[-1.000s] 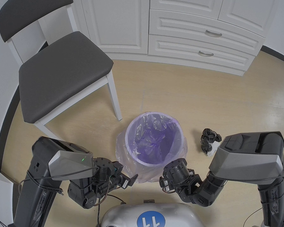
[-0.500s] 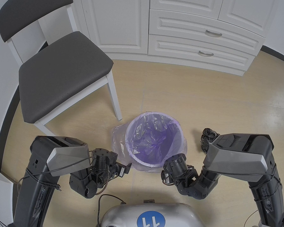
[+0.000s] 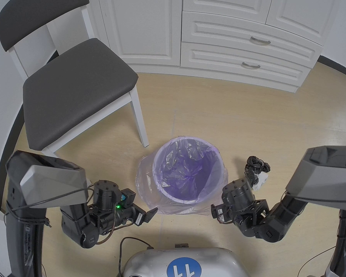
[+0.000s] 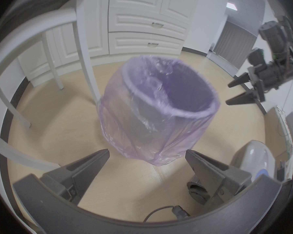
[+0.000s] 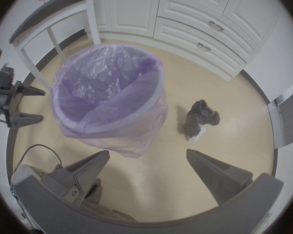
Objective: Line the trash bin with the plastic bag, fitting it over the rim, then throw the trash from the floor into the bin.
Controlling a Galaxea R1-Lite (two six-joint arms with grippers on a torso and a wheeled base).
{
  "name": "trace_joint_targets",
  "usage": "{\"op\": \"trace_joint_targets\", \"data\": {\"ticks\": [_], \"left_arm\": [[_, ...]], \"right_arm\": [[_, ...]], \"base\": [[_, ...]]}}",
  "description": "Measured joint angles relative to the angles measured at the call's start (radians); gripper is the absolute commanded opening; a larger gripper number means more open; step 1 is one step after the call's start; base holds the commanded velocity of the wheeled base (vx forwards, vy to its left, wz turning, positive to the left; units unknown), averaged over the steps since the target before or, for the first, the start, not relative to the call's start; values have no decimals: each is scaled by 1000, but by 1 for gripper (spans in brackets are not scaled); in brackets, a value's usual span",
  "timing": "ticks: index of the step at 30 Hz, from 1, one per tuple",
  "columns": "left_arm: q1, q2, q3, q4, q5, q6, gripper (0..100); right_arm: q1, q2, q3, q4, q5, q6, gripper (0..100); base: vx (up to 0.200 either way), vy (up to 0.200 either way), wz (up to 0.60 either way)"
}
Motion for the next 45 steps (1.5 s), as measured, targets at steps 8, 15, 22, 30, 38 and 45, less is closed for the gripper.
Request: {"op": "trace_joint_targets", "data": {"ticks": [8, 15, 22, 30, 38, 45], "left_arm": [[-2, -162, 161, -93, -34, 42, 100], [3, -202, 206, -198, -31, 45, 100], [30, -224, 172, -201, -12, 39, 100], [92, -235, 116, -197, 6, 34, 100], [156, -185, 47, -179, 1, 34, 100], [199, -70, -51, -157, -1, 34, 100]], "right_arm": [[-82, -112, 4, -35, 11, -31, 100], [-177, -95, -56, -128, 34, -43, 100], [-224, -23, -113, -139, 54, -42, 100], [-226, 73, -167, -182, 100, 9, 100], [-209, 159, -199, -183, 230, 97, 100], [-220, 236, -231, -178, 296, 149, 100]], "base": [[0, 0, 0], [0, 0, 0], [0, 0, 0], [0, 0, 0], [0, 0, 0], [0, 0, 0]]}}
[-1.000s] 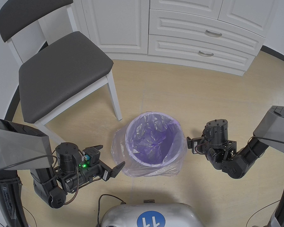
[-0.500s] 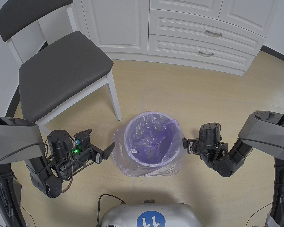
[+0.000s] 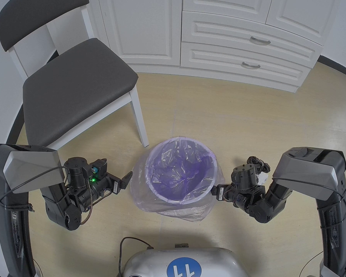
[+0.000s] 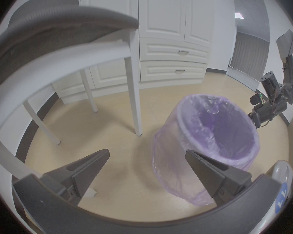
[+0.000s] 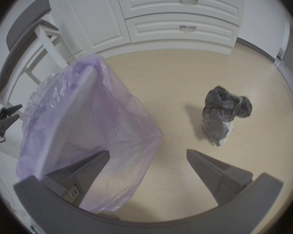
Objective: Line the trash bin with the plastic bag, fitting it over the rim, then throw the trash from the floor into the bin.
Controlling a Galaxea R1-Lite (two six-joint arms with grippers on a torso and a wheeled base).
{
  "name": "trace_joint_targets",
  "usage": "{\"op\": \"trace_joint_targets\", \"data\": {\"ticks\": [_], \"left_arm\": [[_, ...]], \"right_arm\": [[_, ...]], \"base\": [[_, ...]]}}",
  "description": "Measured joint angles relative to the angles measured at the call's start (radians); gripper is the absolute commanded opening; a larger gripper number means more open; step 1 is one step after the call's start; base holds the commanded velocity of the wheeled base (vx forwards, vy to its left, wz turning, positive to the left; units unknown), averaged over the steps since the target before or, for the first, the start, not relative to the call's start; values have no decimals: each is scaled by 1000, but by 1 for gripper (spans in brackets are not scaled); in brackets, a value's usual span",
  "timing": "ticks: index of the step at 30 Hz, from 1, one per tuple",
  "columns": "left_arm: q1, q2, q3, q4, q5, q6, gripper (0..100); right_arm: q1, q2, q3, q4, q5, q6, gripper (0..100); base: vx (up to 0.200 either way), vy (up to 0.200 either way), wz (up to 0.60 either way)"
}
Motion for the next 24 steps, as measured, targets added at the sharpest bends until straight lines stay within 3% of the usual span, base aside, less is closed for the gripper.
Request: {"op": "trace_joint_targets", "data": {"ticks": [13, 18, 24], "left_arm": [[28, 118, -114, 66, 4, -38, 100], [6, 160, -191, 167, 8, -67, 100], [-25, 206, -354, 327, 33, -85, 100]], "right_arm": [[-13, 110, -70, 40, -10, -1, 100], [-23, 110, -71, 41, -33, -19, 100], [-50, 66, -32, 37, -73, -97, 100]], "base": [[0, 0, 0], [0, 0, 0], [0, 0, 0]]}}
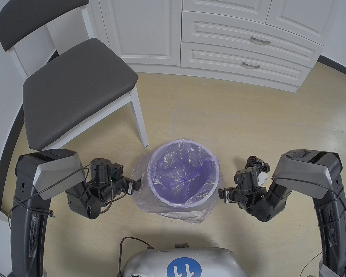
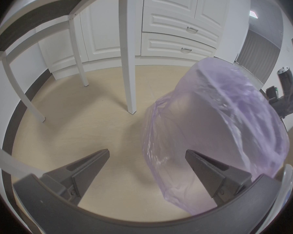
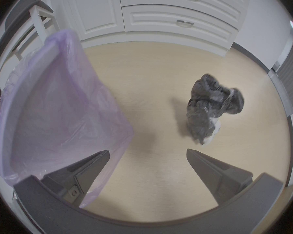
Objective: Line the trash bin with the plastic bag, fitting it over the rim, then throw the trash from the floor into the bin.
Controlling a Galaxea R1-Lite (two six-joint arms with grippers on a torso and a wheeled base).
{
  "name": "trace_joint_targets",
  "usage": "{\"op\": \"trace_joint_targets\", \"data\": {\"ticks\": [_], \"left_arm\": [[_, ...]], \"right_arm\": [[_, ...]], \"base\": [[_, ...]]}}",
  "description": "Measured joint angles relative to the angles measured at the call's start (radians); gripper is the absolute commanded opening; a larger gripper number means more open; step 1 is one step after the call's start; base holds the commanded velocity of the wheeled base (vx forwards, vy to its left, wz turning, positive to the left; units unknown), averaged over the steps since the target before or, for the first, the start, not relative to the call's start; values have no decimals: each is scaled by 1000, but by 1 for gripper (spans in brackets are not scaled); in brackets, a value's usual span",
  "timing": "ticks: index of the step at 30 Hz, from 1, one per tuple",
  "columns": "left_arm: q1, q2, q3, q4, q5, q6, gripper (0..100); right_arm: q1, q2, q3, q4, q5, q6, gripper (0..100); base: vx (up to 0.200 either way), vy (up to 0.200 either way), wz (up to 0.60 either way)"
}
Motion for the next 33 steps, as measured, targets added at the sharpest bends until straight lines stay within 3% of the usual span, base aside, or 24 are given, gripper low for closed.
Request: {"op": "trace_joint_targets", "data": {"ticks": [8, 13, 17, 24, 33], "left_arm": [[-24, 68, -248, 177, 57, -32, 100], [-37, 118, -356, 211, 122, -65, 100], [-42, 146, -402, 216, 151, -79, 100], [-44, 153, -405, 207, 155, -96, 100], [-14, 106, -349, 191, 106, -123, 100]], "right_arm": [[-9, -154, 81, -7, -38, -43, 100], [56, -249, 106, -20, -126, -47, 100], [120, -295, 76, 20, -151, -68, 100], [185, -325, -96, 264, -212, -83, 100], [262, -267, -487, 763, -333, -86, 100]], "base": [[0, 0, 0], [0, 0, 0], [0, 0, 0], [0, 0, 0], [0, 0, 0]]}}
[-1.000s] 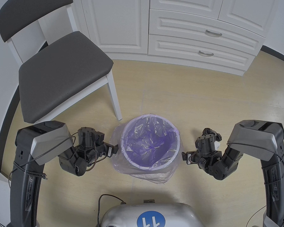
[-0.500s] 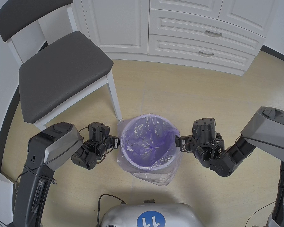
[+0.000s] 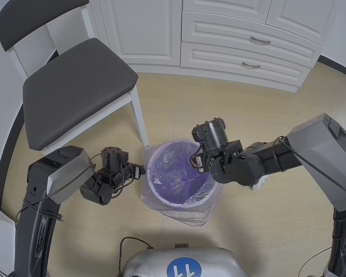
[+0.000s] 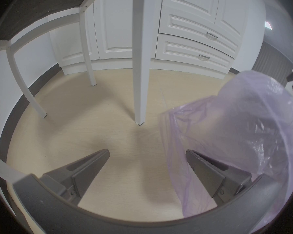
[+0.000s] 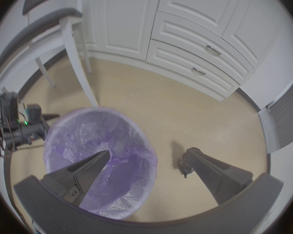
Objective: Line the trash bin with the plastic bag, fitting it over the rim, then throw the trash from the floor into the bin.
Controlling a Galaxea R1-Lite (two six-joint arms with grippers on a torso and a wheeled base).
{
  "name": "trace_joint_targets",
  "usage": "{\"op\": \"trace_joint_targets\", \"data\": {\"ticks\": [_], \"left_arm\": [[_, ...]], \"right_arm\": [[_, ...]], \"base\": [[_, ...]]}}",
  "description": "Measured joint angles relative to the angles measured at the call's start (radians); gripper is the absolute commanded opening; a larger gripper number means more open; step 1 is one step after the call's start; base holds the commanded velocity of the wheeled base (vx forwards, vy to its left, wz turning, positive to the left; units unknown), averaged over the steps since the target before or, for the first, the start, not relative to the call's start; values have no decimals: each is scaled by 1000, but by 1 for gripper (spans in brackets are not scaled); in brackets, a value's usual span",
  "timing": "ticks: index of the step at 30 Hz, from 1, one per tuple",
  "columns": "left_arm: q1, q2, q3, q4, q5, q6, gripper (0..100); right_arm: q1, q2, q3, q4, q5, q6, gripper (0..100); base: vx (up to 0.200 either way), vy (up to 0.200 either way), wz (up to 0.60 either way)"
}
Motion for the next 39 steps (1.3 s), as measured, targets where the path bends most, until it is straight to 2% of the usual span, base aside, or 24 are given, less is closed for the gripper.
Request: {"op": "trace_joint_targets", "data": {"ticks": [6, 12, 19, 25, 36, 39], "left_arm": [[45, -50, 48, -8, -54, -14, 100], [66, -82, 70, -11, -71, -23, 100], [73, -95, 77, -11, -72, -25, 100], [73, -97, 77, -11, -71, -24, 100], [72, -98, 78, -10, -71, -25, 100], [70, -98, 82, -10, -70, -24, 100]], "right_arm": [[40, 83, -157, 264, -91, 0, 100], [72, 155, -197, 304, -170, -1, 100], [76, 190, -167, 331, -188, -5, 100], [69, 146, -110, 371, -194, 7, 100], [72, 11, 98, 374, -193, 15, 100], [74, -9, 132, 368, -190, 40, 100]], "base": [[0, 0, 0], [0, 0, 0], [0, 0, 0], [0, 0, 0], [0, 0, 0], [0, 0, 0]]}}
